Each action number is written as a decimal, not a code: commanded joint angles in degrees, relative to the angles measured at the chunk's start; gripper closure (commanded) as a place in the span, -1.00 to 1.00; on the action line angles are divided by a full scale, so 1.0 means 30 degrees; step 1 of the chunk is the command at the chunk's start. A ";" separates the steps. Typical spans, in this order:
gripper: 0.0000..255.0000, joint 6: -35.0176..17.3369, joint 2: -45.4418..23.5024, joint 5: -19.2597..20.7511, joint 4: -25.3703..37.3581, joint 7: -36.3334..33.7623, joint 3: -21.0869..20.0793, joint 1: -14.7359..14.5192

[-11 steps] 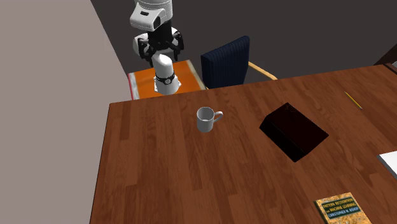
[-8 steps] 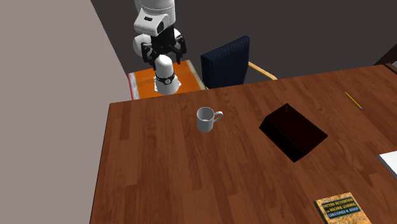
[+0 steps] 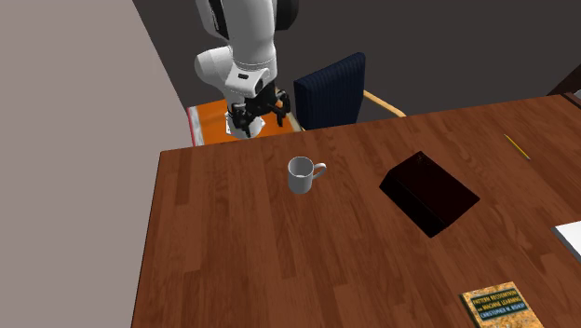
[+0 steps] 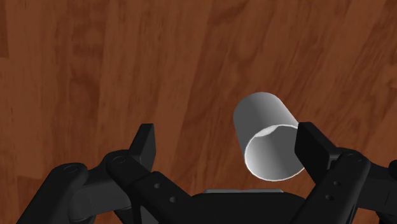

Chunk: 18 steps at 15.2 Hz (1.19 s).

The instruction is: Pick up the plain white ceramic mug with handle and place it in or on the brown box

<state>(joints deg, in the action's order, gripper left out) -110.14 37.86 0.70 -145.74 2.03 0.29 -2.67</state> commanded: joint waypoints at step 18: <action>-1.00 -1.2034 -0.7538 -0.1149 -0.2011 -0.0704 -0.0708 -0.0881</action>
<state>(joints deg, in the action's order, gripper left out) -145.51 15.85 -2.73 -151.70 -0.11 -1.83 -5.31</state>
